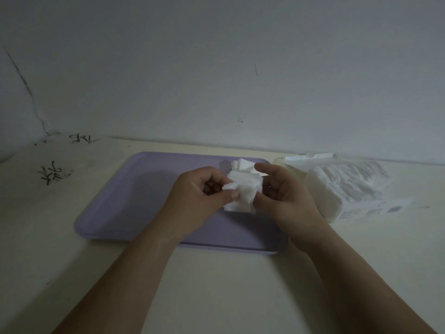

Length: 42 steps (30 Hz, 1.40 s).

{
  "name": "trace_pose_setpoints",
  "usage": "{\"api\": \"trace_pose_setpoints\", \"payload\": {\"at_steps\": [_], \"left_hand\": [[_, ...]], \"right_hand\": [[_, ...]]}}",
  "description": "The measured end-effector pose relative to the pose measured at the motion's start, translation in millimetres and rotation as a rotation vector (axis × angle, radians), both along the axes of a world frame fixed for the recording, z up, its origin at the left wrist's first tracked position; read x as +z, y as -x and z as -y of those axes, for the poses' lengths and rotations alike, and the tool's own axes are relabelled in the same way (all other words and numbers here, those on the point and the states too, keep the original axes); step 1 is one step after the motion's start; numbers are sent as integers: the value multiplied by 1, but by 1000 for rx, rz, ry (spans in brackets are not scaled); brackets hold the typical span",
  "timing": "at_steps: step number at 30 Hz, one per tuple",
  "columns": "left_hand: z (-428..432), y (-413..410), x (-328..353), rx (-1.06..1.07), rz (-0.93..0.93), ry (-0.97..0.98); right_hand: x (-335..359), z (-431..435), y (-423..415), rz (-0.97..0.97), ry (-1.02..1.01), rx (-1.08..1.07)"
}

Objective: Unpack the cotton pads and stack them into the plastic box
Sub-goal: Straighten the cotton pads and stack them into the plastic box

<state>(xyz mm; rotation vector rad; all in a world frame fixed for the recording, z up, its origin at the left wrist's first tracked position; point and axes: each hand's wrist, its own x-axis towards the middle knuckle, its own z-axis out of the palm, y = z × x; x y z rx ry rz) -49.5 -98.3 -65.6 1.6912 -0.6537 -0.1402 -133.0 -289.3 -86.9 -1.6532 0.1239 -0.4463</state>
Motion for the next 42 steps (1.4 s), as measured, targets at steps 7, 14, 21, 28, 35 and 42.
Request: {"api": "trace_pose_setpoints", "payload": {"at_steps": [7,14,21,28,35,42], "left_hand": [[0,-5,-4,53,-25,-7],[-9,-13,-8,-194,-73,-188],[-4,-12,-10,-136,-37,-220],[0,-5,-11,-156,-22,-238],[-4,0,-3,-119,-45,-110],[4,-30,-1,247,10,-239]], "right_hand": [[3,-5,2,-68,243,-7],[-1,-2,2,-70,361,2],[-2,-16,2,-114,402,-59],[6,-29,5,-179,267,47],[13,-14,8,-152,226,50],[18,-4,7,-97,170,-291]]}}
